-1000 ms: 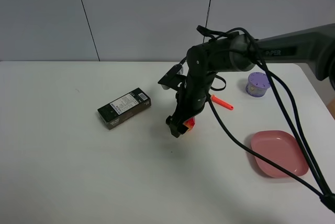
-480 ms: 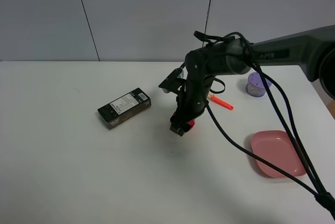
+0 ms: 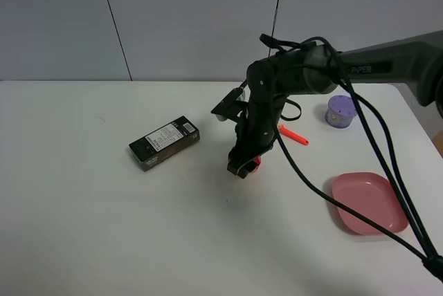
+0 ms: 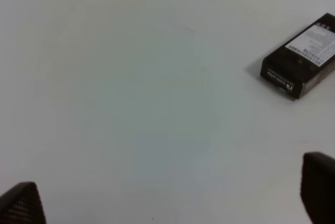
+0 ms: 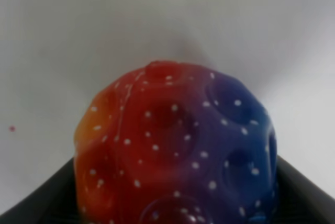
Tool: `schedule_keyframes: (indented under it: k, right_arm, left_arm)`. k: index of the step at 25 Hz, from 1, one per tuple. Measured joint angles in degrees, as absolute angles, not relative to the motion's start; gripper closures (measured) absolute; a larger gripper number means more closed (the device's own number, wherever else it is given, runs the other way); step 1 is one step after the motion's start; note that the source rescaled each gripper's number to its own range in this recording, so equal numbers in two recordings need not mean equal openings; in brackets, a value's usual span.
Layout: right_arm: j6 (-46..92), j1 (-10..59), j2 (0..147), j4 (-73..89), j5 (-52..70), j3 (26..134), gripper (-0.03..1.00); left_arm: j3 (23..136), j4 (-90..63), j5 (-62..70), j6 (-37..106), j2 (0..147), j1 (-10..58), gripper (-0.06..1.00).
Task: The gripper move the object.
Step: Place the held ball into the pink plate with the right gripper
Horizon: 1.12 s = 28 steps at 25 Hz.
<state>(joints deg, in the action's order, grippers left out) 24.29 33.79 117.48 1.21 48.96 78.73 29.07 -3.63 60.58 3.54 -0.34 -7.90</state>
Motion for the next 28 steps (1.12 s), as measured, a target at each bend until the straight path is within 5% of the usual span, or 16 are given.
schedule_keyframes:
  k: [12, 28]
  right_arm:
    - [26.53, 33.02, 100.67, 2.74, 64.83, 75.61, 0.96]
    - [32.63, 15.72, 82.62, -3.04, 58.73, 44.82, 0.96]
  left_arm:
    - [29.07, -3.63, 60.58, 3.54, -0.34, -7.90, -0.06]
    - [29.07, -3.63, 60.58, 3.54, -0.34, -7.90, -0.06]
